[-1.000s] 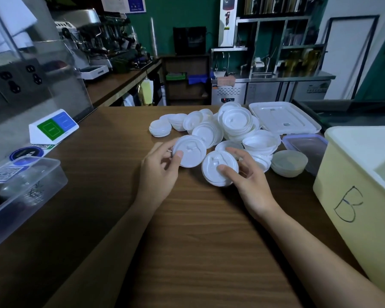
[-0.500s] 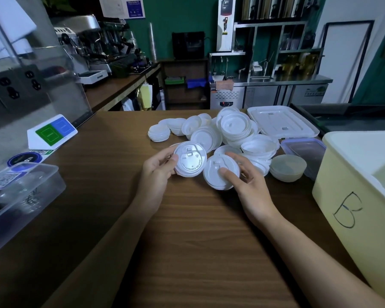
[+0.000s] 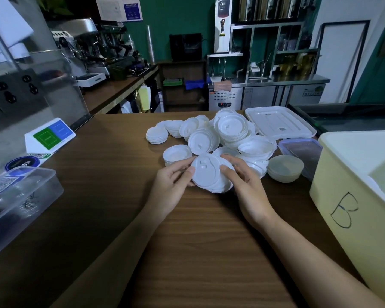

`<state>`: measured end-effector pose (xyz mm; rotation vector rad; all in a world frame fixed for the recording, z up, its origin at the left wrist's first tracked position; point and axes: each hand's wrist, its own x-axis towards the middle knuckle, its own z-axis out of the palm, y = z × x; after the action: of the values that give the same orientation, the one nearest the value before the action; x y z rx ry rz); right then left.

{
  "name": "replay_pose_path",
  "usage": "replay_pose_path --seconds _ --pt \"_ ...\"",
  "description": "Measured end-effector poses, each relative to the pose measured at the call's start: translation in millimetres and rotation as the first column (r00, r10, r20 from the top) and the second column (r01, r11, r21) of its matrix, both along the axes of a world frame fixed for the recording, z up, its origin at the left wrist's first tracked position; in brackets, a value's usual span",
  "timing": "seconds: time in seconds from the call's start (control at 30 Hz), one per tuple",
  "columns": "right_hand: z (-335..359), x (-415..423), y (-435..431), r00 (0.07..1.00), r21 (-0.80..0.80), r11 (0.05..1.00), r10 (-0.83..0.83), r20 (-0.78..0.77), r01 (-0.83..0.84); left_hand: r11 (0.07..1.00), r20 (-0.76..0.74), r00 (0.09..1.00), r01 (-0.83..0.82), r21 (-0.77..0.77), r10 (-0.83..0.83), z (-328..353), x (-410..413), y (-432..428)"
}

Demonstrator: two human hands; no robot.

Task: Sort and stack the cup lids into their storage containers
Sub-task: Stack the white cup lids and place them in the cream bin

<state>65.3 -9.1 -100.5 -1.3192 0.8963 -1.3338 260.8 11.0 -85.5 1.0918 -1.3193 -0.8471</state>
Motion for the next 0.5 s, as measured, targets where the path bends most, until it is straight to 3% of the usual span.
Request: replay_pose_path --seconds 0.37,0.5 --pt "0.9 -0.6 2.4 1.0 -0.046 0.999 0.0 -0.031 -0.002 0.994 0.152 0.987 -0.035 -0.099 0.05 -8.0 -7.2 2.2" --pt "-1.2 -2.3 0.7 0.999 -0.045 0.999 0.017 -0.04 -0.018 0.995 0.115 0.992 -0.035 -0.089 0.045 -7.9 -6.0 1.3"
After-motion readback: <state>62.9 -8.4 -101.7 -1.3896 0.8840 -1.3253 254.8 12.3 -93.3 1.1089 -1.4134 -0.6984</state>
